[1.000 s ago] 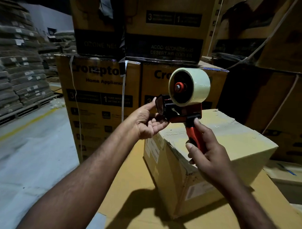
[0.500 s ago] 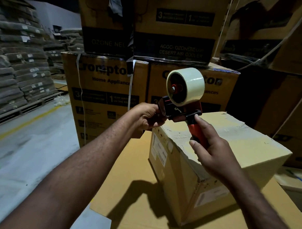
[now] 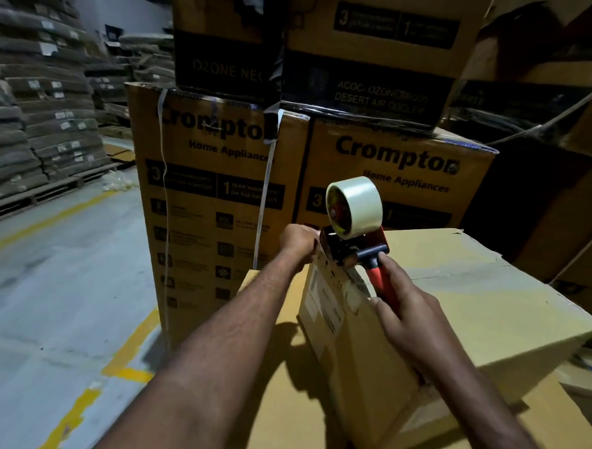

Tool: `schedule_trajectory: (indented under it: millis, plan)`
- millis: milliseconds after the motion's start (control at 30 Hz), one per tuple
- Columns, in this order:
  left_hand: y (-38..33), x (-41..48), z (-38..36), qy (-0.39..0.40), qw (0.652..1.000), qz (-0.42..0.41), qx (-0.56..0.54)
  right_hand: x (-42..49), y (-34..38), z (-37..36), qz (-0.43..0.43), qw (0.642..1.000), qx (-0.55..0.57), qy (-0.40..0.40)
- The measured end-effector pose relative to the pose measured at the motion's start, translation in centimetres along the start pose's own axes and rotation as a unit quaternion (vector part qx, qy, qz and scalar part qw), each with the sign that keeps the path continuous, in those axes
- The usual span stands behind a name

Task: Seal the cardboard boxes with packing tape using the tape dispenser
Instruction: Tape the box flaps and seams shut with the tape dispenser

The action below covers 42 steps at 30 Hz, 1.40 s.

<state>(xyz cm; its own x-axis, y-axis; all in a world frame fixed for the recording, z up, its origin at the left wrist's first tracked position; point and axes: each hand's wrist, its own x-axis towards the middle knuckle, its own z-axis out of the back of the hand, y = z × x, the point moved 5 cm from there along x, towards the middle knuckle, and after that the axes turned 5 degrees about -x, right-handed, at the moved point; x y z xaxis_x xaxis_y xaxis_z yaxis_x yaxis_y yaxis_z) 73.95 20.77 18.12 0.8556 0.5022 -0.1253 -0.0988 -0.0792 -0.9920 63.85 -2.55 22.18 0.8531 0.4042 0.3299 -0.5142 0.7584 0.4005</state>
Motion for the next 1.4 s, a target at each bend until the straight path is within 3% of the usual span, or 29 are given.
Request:
schedule_trajectory:
  millis: [100,267,400,833,1233,1300,1400]
  plan:
    - [1.1,1.5,0.0,-0.030,0.999,-0.002,-0.039,0.2,-0.1,-0.7,-0.007,1.000,-0.010,-0.005]
    - [2.0,3.1,-0.4,0.006,0.996,0.032,-0.083,0.3,-0.7,-0.8,-0.028,1.000,-0.004,-0.008]
    - [2.3,3.9,-0.1,-0.019,0.993,0.040,-0.113,0.3,-0.3,-0.8,-0.040,0.999,0.019,-0.015]
    - [3.1,6.0,-0.7,0.000,0.990,0.056,-0.126,0.0,0.8,-1.1,-0.028,0.997,-0.068,0.011]
    - [5.1,6.8,-1.8,0.004,0.995,0.076,-0.064,0.5,0.5,-1.2,-0.043,0.994,-0.093,0.029]
    - [5.5,7.4,-1.7,-0.001,0.999,0.044,0.021,0.3,0.0,-0.9,-0.051,0.995,-0.076,0.027]
    - [5.4,7.3,-0.6,-0.085,0.990,-0.038,0.107,0.1,-0.4,-0.5,-0.063,0.996,-0.057,0.029]
